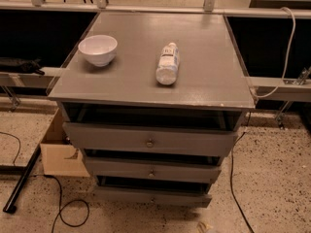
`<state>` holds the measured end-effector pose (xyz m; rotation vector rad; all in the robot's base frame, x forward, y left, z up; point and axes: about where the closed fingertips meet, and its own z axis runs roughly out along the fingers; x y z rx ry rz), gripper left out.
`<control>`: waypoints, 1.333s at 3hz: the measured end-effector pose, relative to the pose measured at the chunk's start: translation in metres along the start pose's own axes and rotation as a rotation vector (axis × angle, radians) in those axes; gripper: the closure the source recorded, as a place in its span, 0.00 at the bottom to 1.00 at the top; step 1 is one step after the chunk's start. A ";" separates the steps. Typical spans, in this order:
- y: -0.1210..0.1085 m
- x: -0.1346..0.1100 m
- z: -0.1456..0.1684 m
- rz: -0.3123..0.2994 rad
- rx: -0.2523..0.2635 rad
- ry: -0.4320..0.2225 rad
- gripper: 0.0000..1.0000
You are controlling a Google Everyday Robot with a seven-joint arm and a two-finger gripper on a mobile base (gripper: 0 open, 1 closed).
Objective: Open bottom drawer
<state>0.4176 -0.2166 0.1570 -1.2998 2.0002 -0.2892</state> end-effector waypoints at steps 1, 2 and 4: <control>0.000 0.011 -0.006 0.021 0.012 0.014 0.00; 0.000 0.011 -0.006 0.021 0.012 0.014 0.00; -0.002 -0.019 -0.005 -0.057 0.026 0.003 0.00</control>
Offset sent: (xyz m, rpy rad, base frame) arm -0.0066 -0.0112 -0.0005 0.0017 0.0004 -0.0279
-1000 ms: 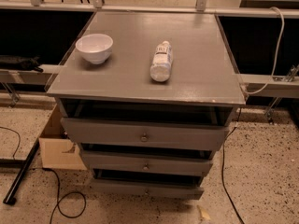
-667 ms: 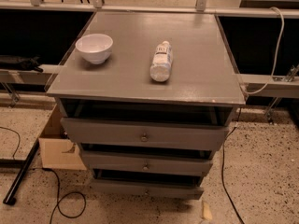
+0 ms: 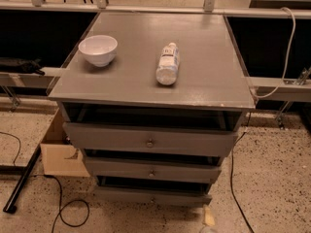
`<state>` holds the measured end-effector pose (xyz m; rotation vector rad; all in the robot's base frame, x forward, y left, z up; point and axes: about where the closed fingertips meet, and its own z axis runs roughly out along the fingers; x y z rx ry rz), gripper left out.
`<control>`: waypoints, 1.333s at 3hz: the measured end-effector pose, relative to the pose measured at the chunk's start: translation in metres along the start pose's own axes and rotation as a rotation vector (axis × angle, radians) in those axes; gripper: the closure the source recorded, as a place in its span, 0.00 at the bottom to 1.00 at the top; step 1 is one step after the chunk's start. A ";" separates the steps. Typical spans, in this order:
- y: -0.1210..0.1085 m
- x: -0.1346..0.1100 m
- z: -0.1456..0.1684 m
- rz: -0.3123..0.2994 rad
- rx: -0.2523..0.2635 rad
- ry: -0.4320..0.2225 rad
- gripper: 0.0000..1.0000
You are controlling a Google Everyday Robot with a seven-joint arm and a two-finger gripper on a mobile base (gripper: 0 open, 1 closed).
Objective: Open bottom drawer
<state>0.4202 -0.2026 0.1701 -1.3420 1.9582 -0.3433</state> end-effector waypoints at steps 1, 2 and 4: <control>-0.011 -0.038 0.004 -0.086 0.024 -0.003 0.00; -0.011 -0.041 0.005 -0.092 0.026 -0.004 0.00; -0.025 -0.073 0.026 -0.156 0.045 -0.011 0.00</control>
Offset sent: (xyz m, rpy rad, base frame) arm 0.0332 0.0459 0.0303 -0.0917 -0.0534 0.0746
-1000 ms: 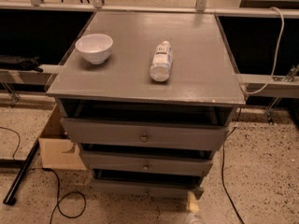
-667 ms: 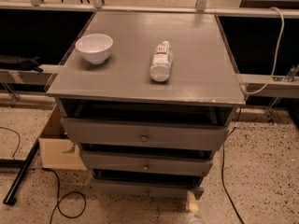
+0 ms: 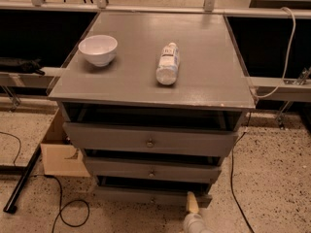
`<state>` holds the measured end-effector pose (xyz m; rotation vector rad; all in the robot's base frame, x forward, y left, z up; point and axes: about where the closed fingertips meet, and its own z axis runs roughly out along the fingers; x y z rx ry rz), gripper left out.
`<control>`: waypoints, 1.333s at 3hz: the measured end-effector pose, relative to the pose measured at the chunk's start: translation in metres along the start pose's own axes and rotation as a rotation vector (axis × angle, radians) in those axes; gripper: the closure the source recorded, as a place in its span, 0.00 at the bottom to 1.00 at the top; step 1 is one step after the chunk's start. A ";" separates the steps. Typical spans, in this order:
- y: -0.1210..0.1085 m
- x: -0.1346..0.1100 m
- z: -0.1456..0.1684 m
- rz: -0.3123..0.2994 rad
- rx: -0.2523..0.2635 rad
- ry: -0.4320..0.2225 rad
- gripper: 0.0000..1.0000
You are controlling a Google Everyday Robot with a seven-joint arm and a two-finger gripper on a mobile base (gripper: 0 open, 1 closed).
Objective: Open bottom drawer
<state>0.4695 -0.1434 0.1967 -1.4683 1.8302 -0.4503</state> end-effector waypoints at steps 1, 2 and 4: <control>-0.012 0.003 0.037 -0.026 0.006 0.062 0.00; -0.013 0.003 0.038 -0.026 0.006 0.064 0.00; -0.033 -0.008 0.055 -0.062 0.002 0.065 0.00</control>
Offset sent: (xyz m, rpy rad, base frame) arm 0.0575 -0.0081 -0.0264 -0.1019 0.0124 -0.0606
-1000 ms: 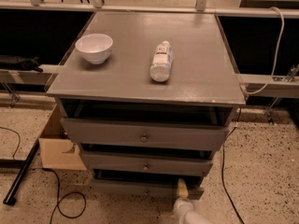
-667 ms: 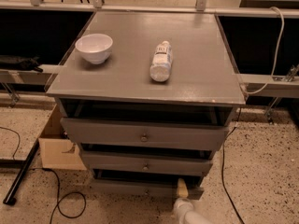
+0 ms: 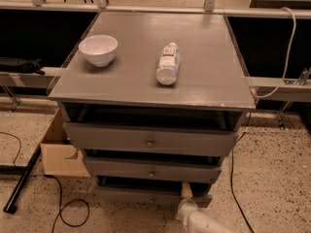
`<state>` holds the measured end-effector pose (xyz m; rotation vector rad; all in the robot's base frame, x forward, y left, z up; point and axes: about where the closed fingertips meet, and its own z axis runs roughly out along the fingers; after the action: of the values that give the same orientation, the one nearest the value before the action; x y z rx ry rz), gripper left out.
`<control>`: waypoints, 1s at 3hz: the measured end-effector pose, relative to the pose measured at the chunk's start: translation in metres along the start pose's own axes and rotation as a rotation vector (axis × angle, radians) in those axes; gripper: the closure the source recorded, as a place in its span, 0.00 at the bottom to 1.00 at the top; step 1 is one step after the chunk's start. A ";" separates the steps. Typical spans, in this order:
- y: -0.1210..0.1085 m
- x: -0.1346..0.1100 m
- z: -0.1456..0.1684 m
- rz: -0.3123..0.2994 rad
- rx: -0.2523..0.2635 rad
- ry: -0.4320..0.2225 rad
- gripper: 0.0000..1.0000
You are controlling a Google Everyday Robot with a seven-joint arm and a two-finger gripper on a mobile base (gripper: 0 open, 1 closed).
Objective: Open bottom drawer
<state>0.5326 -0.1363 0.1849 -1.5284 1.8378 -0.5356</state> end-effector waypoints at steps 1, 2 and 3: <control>-0.004 -0.014 0.033 -0.098 -0.053 0.020 0.00; -0.004 -0.014 0.033 -0.098 -0.053 0.020 0.00; -0.004 -0.014 0.033 -0.098 -0.053 0.020 0.15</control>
Offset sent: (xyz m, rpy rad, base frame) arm 0.0183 -0.0087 0.0007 -0.0465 0.0073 0.0224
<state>0.5600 -0.1202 0.1682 -1.6609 1.8119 -0.5542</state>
